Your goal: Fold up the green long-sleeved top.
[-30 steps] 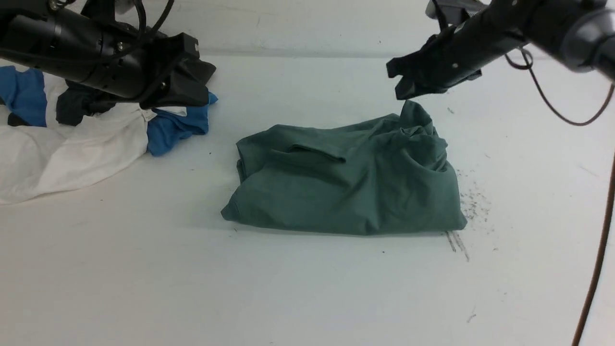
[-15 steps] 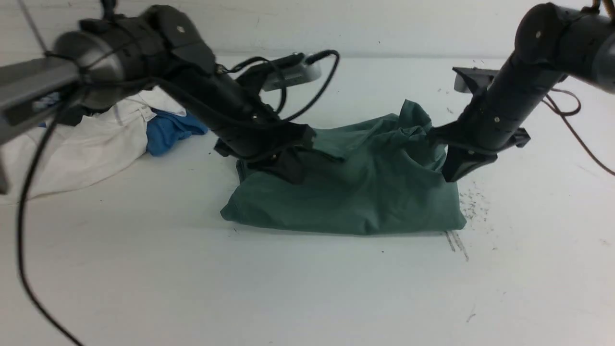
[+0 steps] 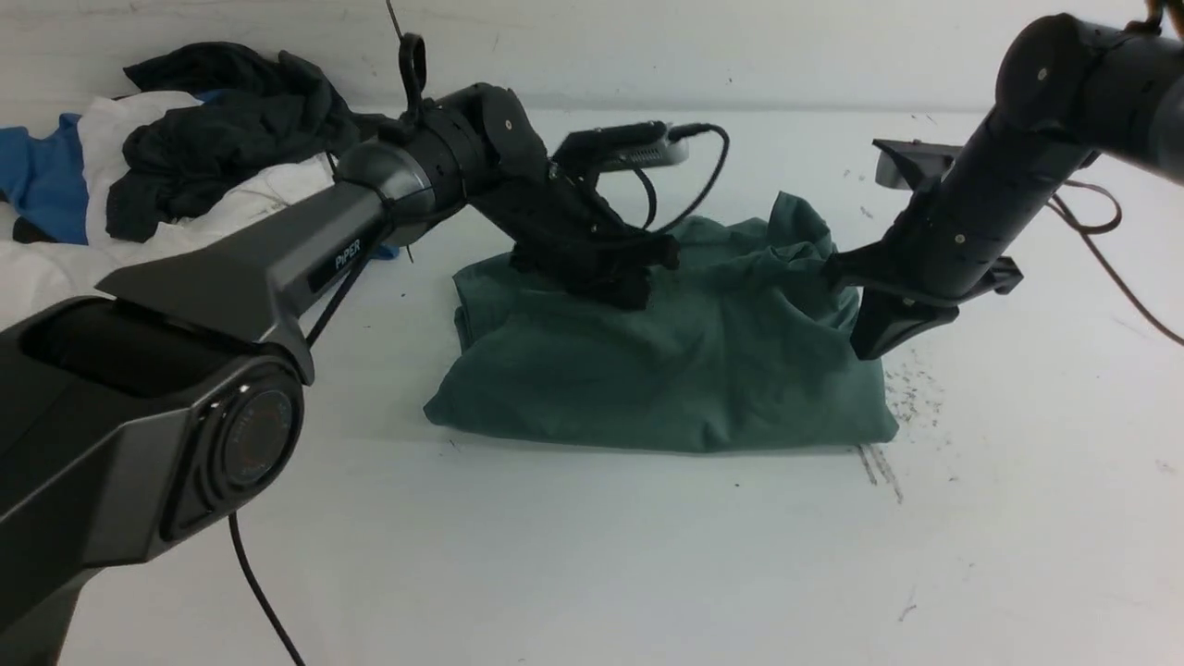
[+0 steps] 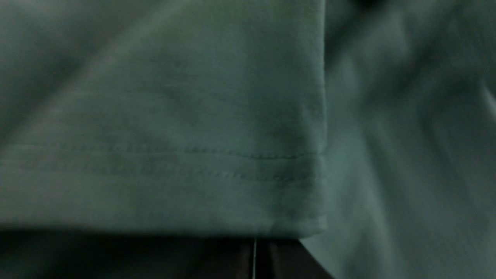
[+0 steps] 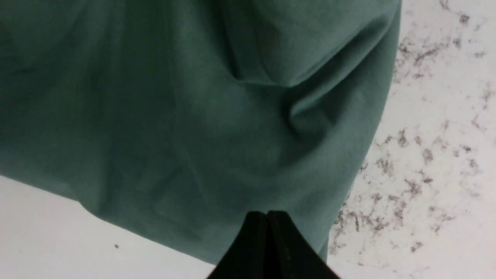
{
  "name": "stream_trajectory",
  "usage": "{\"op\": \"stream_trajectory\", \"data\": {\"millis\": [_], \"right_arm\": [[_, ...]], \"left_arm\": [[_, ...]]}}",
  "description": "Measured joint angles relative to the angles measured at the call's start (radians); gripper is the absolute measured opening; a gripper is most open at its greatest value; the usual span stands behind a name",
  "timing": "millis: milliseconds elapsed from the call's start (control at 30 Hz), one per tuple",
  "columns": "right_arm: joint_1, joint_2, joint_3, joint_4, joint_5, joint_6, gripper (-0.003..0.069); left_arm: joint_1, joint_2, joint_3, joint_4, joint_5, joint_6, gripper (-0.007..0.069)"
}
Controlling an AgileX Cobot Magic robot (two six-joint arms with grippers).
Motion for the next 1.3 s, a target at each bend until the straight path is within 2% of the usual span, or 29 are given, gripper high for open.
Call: {"op": "stream_trajectory", "data": {"millis": [67,167,267,400,433,533,667,767,833,900,933,967,1000,1033,1067,1100,1167,1300], "right_arm": [[0.000,0.000,0.000,-0.010,0.000,0.000,-0.0015],[-0.002,0.000,0.000,-0.040,0.000,0.000,-0.0015],[-0.009,-0.004,0.000,-0.054,0.000,0.000,-0.0015],[-0.059,-0.061,0.000,-0.054,-0.001,0.000,-0.0015],[-0.064,-0.065,0.000,-0.054,-0.001,0.000,-0.0015],[-0.102,-0.177,0.016,-0.060,-0.003,0.000,-0.0015],[-0.111,-0.374,0.114,-0.065,-0.005,0.004,-0.0015],[-0.111,-0.641,0.323,-0.045,-0.019,0.008,-0.0015],[-0.111,-0.860,0.502,-0.041,-0.113,0.009,-0.0015],[-0.111,-0.994,0.654,-0.038,-0.278,0.006,-0.0015],[-0.111,-1.032,0.675,-0.036,-0.300,0.005,-0.0015],[-0.111,-1.201,0.888,-0.016,-0.535,-0.032,-0.0015],[-0.111,-1.218,0.888,-0.013,-0.535,-0.032,-0.0015],[-0.111,-1.370,1.073,0.019,-0.714,-0.105,-0.0015],[-0.111,-1.386,1.091,0.028,-0.729,-0.115,-0.0015],[-0.111,-1.483,1.203,0.060,-0.807,-0.191,-0.0015],[-0.111,-1.595,1.306,0.101,-0.830,-0.273,-0.0015],[-0.111,-1.748,1.382,0.134,-0.878,-0.354,-0.0015]], "left_arm": [[0.052,0.004,-0.008,0.022,-0.074,-0.065,-0.0004],[0.104,-0.007,-0.008,0.033,-0.064,-0.085,-0.0004],[0.143,-0.033,-0.011,0.046,-0.009,-0.087,-0.0004],[0.201,-0.154,-0.069,0.114,0.195,-0.094,-0.0004],[0.201,-0.154,-0.069,0.118,0.195,-0.094,-0.0004],[0.207,-0.270,-0.120,0.185,0.316,-0.099,-0.0004],[0.206,-0.345,-0.136,0.206,0.363,-0.101,-0.0004],[0.206,-0.384,-0.136,0.210,0.376,-0.101,-0.0004],[0.206,-0.385,-0.136,0.219,0.384,-0.101,-0.0004],[0.206,-0.385,-0.136,0.226,0.385,-0.100,-0.0004],[0.206,-0.384,-0.136,0.227,0.385,-0.100,-0.0004],[0.206,-0.384,-0.136,0.229,0.385,-0.100,-0.0004],[0.206,-0.384,-0.136,0.229,0.385,-0.100,-0.0004],[0.206,-0.384,-0.136,0.223,0.385,-0.100,-0.0004],[0.206,-0.384,-0.136,0.220,0.385,-0.100,-0.0004],[0.206,-0.384,-0.136,0.212,0.385,-0.100,-0.0004],[0.206,-0.384,-0.136,0.185,0.385,-0.100,-0.0004],[0.206,-0.382,-0.136,0.127,0.385,-0.100,-0.0004]]}}
